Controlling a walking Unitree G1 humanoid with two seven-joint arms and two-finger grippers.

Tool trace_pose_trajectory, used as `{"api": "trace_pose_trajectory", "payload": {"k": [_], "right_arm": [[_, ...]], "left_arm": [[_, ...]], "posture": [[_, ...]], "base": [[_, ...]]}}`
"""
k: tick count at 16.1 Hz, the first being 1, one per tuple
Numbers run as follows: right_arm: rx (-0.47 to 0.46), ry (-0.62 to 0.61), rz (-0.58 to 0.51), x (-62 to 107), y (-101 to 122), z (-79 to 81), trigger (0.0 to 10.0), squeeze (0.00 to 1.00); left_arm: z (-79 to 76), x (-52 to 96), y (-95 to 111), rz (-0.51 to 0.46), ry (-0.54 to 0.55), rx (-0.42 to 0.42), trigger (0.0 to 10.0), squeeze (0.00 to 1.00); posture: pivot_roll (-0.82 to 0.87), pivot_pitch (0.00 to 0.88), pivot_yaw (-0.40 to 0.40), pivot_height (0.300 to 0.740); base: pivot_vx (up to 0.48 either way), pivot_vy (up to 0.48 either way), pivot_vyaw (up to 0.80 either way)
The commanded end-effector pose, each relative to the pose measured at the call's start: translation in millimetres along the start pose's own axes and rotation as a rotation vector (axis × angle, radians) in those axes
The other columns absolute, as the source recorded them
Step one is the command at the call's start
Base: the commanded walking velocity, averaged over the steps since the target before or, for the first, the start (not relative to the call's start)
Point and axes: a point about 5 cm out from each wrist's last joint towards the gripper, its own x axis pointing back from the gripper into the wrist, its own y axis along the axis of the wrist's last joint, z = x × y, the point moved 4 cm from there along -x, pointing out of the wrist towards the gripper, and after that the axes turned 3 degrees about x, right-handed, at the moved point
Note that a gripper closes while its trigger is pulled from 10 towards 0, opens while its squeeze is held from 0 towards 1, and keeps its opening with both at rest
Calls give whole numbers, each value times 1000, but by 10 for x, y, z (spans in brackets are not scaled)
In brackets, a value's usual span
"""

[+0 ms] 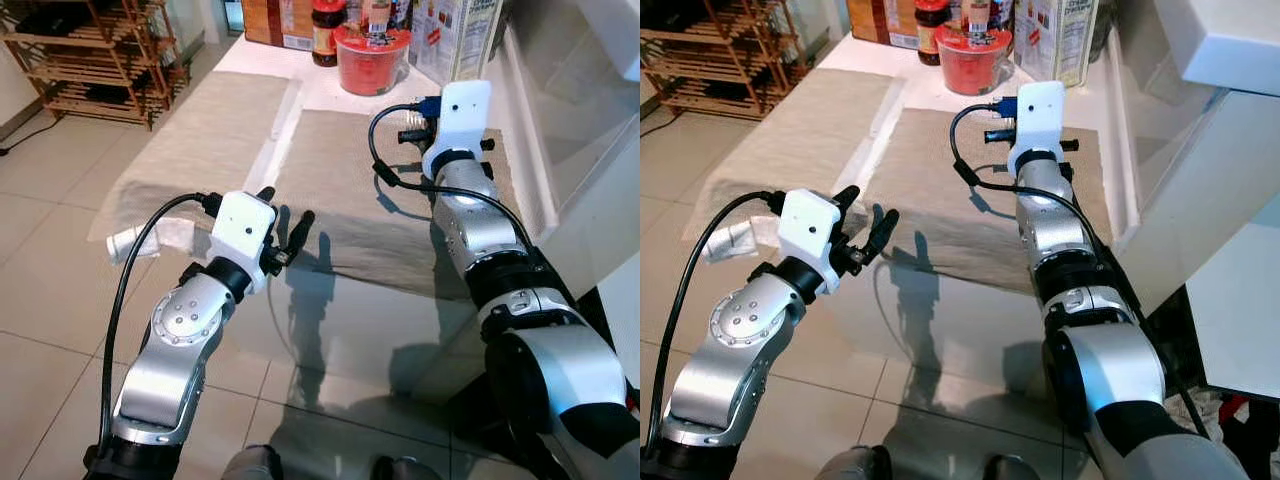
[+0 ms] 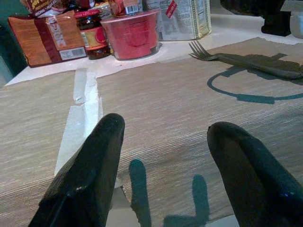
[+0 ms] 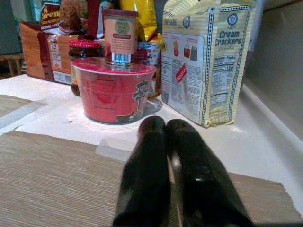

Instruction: Setting the table

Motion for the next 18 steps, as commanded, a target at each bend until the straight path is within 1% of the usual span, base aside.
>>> {"api": "trace_pose_trajectory", "payload": {"k": [1,2,4,6,9,11,13,15,17,18], "right_arm": [[-3,0,8,9,-17,-3,7961,1000],[-16,-5,23,13,-42,-3,10000,1000],[-33,-21,65,17,-120,-27,10000,1000],[-35,-23,78,18,-148,-36,10000,1000],[-38,-22,96,22,-191,-38,10000,1000],[-41,-14,112,29,-236,-23,10000,1000],[-61,-16,139,38,-292,-13,10000,1000],[-70,-18,147,37,-305,-15,10000,1000],[-69,-18,146,27,-295,-22,10000,1000],[-67,-19,145,14,-281,-31,10000,1000]], "left_arm": [[-27,-12,1,1,-10,-9,10000,0],[-26,-16,2,0,-8,-10,10000,0],[-29,-17,-5,1,-8,-15,10000,0],[-40,-11,-16,5,-13,-14,10000,0],[-107,36,-67,25,-66,1,10000,0],[-125,95,-71,28,-100,-25,10000,0],[-93,103,-43,23,-98,-39,10000,0],[-75,91,-23,17,-89,-38,10000,0],[-110,93,-16,13,-92,-28,10000,0],[-156,93,-12,8,-107,-14,10000,0]], "posture": [[99,116,27,740],[100,112,26,740],[102,105,23,740],[103,104,22,740],[105,102,21,740],[114,102,19,740],[126,101,18,740],[127,105,18,740],[126,101,16,740],[125,100,15,740]], "base": [[0,0,0],[0,0,0],[0,0,0],[0,0,0],[0,0,0],[0,0,0],[0,0,0],[0,0,0],[0,0,0],[0,0,0]]}}
